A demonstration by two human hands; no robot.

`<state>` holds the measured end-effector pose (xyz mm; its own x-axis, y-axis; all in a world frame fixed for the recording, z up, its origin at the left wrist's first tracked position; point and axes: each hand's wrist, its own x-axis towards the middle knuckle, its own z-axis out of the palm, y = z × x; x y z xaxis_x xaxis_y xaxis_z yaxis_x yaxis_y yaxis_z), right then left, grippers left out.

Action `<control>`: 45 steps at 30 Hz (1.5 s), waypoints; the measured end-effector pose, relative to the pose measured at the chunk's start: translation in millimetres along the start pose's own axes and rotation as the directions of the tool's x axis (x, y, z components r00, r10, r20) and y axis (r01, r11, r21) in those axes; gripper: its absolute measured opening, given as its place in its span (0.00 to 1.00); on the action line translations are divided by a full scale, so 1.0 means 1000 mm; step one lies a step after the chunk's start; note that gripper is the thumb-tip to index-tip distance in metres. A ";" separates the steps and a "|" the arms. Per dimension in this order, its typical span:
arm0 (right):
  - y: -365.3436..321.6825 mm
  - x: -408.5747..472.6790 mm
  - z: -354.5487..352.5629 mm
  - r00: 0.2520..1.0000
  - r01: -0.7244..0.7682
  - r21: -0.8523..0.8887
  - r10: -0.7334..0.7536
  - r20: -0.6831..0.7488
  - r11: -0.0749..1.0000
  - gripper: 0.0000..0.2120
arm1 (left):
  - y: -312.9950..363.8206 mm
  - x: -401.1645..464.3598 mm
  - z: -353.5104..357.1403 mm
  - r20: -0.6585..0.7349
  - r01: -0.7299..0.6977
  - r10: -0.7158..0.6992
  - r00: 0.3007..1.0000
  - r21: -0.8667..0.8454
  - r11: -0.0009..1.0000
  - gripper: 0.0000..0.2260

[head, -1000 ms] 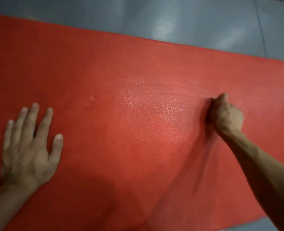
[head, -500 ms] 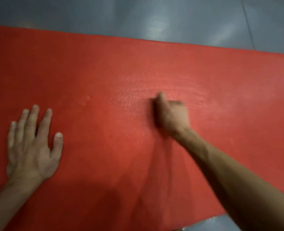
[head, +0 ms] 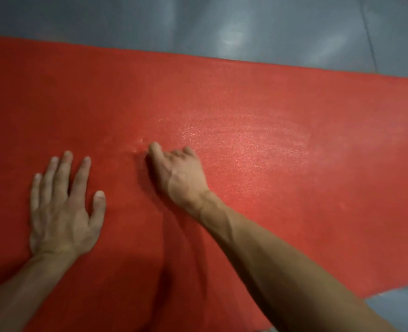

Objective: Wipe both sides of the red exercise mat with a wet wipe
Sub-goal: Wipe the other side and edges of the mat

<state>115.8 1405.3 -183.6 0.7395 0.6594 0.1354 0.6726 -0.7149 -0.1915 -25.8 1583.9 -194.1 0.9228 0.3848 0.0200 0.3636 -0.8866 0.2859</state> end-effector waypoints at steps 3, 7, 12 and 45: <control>0.080 -0.025 -0.027 0.984 -0.177 -0.142 0.179 -0.001 0.974 0.17 | -0.001 0.000 0.001 -0.002 0.007 -0.007 1.000 0.000 1.000 0.31; 0.198 -0.082 -0.082 0.705 -0.664 -0.304 0.708 0.050 0.683 0.09 | -0.003 0.000 0.003 0.000 0.004 -0.004 1.000 0.010 1.000 0.31; 0.157 -0.056 -0.054 0.710 -0.687 -0.211 0.704 0.010 0.696 0.11 | -0.004 0.000 0.003 0.008 0.006 -0.006 1.000 0.024 1.000 0.31; 0.226 -0.125 -0.102 0.618 -0.751 -0.310 0.786 -0.019 0.583 0.10 | 0.001 0.000 -0.001 0.001 0.023 -0.023 1.000 0.021 0.999 0.31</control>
<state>177.9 1137.8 -144.9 0.9861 -0.1589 -0.0480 -0.1543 -0.9841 0.0883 -25.3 1583.1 -192.8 0.9142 0.4051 0.0119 0.3877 -0.8826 0.2658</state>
